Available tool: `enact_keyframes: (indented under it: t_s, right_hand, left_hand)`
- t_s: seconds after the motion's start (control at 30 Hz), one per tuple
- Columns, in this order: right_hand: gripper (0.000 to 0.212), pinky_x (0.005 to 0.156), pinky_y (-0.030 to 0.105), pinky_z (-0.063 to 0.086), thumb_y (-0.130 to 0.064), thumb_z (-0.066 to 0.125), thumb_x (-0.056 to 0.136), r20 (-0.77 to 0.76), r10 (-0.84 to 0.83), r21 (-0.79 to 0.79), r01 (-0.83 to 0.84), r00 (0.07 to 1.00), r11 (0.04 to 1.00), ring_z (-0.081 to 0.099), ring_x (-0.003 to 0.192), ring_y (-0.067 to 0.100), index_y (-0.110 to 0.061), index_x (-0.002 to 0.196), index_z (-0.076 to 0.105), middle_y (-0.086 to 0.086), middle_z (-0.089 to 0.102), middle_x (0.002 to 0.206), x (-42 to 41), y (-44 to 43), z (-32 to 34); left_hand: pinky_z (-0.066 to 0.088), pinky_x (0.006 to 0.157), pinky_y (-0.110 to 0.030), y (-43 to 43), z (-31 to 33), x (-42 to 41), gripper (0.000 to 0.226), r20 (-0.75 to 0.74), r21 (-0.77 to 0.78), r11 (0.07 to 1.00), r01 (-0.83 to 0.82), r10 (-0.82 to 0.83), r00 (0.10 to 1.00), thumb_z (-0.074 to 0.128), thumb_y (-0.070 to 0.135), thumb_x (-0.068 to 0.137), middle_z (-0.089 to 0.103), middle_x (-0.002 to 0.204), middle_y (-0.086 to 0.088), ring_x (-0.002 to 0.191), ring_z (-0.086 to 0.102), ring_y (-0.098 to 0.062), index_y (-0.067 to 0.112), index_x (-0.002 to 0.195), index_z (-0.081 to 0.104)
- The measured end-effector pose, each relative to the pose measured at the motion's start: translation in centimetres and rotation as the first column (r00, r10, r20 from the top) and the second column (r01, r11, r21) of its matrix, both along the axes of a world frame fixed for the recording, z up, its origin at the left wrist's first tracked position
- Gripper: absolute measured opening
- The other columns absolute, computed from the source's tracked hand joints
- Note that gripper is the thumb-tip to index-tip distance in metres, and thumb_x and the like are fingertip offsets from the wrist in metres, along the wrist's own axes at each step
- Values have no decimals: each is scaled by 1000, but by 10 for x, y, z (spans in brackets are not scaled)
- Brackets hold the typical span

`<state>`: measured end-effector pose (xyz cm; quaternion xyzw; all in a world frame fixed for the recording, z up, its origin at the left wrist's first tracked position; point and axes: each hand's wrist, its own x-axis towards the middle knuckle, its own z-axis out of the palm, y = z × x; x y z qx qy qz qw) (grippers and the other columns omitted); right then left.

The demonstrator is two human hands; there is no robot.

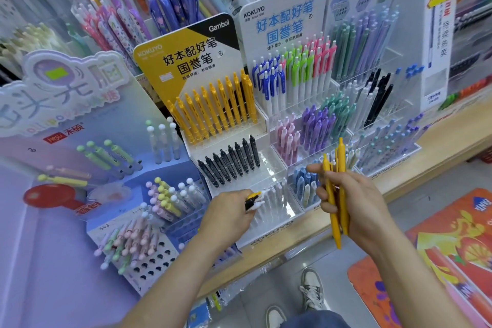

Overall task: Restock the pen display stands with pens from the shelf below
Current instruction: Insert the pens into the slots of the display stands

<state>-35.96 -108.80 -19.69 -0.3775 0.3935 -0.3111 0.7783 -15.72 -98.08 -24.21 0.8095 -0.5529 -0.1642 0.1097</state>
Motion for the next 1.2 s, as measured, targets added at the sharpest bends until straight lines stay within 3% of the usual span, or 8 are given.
enact_keyframes:
  t_s: [0.3, 0.47, 0.67, 0.83, 0.93, 1.0, 1.07, 1.2]
  right_hand:
    - [24, 62, 24, 57, -19, 61, 85, 43, 57, 15, -57, 997, 998, 66, 67, 18, -5, 101, 72, 12, 66, 73, 4, 6, 1]
    - [24, 64, 27, 57, -24, 69, 75, 3, 66, -15, -66, 998, 998, 67, 72, 16, -11, 95, 76, 7, 68, 80, 9, 13, -1]
    - [30, 65, 35, 60, -26, 64, 82, 93, 99, 48, -104, 991, 993, 68, 70, 25, -9, 107, 69, 9, 64, 73, 14, 19, 1]
    - [29, 57, 31, 52, -27, 64, 83, 93, 179, 15, -182, 979, 983, 58, 60, 22, -10, 106, 70, 11, 59, 73, 18, 23, 5]
    - [27, 54, 28, 46, -26, 64, 82, 67, 203, -48, -200, 977, 979, 50, 56, 19, -9, 101, 73, 12, 54, 71, 21, 24, 7]
    - [24, 55, 26, 45, -26, 65, 81, 10, 224, -121, -221, 975, 968, 49, 56, 18, -10, 97, 75, 12, 53, 69, 25, 24, 10]
    - [24, 55, 24, 44, -26, 68, 79, -45, 251, -198, -255, 967, 947, 48, 56, 16, -10, 96, 75, 8, 51, 64, 30, 24, 15]
    - [8, 55, 20, 41, -23, 72, 76, -72, 348, -314, -352, 935, 882, 40, 58, 14, -17, 78, 77, 5, 42, 60, 44, 26, 32]
  left_hand:
    - [46, 71, -31, -10, 4, -5, 10, 121, 20, 998, 67, -69, 990, 59, 31, 92, 61, 92, 5, 88, 58, -20, 22, 97, 58]
    - [42, 65, -31, -11, 2, -10, 12, 212, 47, 996, 76, -85, 974, 55, 32, 94, 62, 94, 2, 86, 60, -23, 21, 98, 55]
    - [37, 61, -30, -7, 0, -16, 17, 246, 25, 1000, -13, 6, 969, 55, 36, 94, 63, 95, 2, 86, 60, -23, 20, 100, 53]
    - [39, 63, -32, -5, 3, -16, 15, 202, 18, 999, -33, 28, 979, 55, 36, 94, 63, 94, 4, 86, 60, -22, 22, 97, 53]
    - [39, 59, -29, 1, 29, -22, 23, -64, -124, 971, -207, 200, 978, 63, 42, 89, 58, 74, 8, 71, 56, -15, 23, 81, 52]
    - [45, 56, -22, 2, 57, -25, 18, -441, -235, 871, -431, 300, 846, 74, 34, 82, 64, 67, 5, 62, 59, -9, 22, 76, 63]
    - [44, 51, -14, 2, 85, -26, 10, -698, -237, 803, -546, 250, 671, 77, 27, 79, 69, 69, 5, 56, 59, -3, 20, 79, 69]
    - [36, 45, -11, 3, 119, -25, 13, -830, -202, 798, -569, 169, 531, 79, 19, 76, 66, 63, 4, 42, 49, 1, 14, 83, 69]
